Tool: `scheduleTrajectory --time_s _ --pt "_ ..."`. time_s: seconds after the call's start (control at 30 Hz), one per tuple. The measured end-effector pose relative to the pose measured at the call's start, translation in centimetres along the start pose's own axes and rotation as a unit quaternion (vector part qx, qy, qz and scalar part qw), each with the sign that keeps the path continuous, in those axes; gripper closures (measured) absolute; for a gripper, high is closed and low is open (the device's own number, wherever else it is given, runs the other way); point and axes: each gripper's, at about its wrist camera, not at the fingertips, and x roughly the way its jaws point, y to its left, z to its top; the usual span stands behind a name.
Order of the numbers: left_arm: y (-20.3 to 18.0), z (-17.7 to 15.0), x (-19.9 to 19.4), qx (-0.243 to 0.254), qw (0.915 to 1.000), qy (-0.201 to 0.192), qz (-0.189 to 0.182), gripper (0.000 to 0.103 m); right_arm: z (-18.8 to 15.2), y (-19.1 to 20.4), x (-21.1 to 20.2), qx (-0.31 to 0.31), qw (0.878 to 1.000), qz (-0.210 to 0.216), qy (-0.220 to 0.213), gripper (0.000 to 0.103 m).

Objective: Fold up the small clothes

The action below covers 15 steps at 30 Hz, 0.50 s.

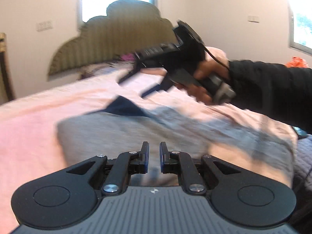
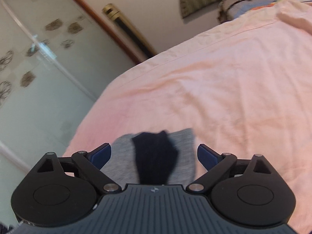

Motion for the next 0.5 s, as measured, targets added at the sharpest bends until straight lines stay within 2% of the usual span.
scheduleTrajectory --time_s 0.07,0.13,0.17,0.23,0.27,0.3,0.43,0.47,0.5 --pt "0.8 0.0 1.0 -0.006 0.9995 0.014 0.026 0.092 -0.4 0.9 1.7 -0.02 0.999 -0.023 0.027 0.01" --pt "1.2 -0.3 2.8 -0.007 0.9986 0.039 0.036 0.092 -0.7 1.0 3.7 -0.027 0.998 -0.044 0.046 0.01" --pt "1.3 -0.4 3.3 -0.015 0.9975 0.057 0.04 0.092 -0.9 1.0 4.3 -0.024 0.998 -0.043 0.05 0.017" --pt "1.8 -1.3 4.3 -0.039 0.995 0.086 0.03 0.093 -1.5 1.5 5.2 -0.042 0.996 -0.053 0.059 0.07" --pt "1.9 -1.7 4.0 -0.043 0.9959 0.074 0.031 0.093 -1.8 1.9 5.4 -0.063 0.994 -0.066 0.061 0.089" --pt "1.9 -1.7 3.9 -0.042 0.996 0.073 0.03 0.093 -2.0 2.0 5.3 -0.071 0.993 -0.07 0.058 0.089" --pt "3.4 -1.0 2.7 -0.07 0.9948 0.075 0.008 0.092 -2.2 -1.0 4.0 -0.006 0.997 -0.053 0.047 0.091" --pt "4.2 -0.8 2.0 -0.086 0.994 0.067 0.002 0.092 -2.5 -0.9 3.8 -0.001 0.998 -0.051 0.041 0.088" --pt "5.1 -0.5 0.9 -0.104 0.9932 0.052 -0.003 0.092 -2.9 -0.6 3.5 0.004 0.998 -0.052 0.036 0.076"
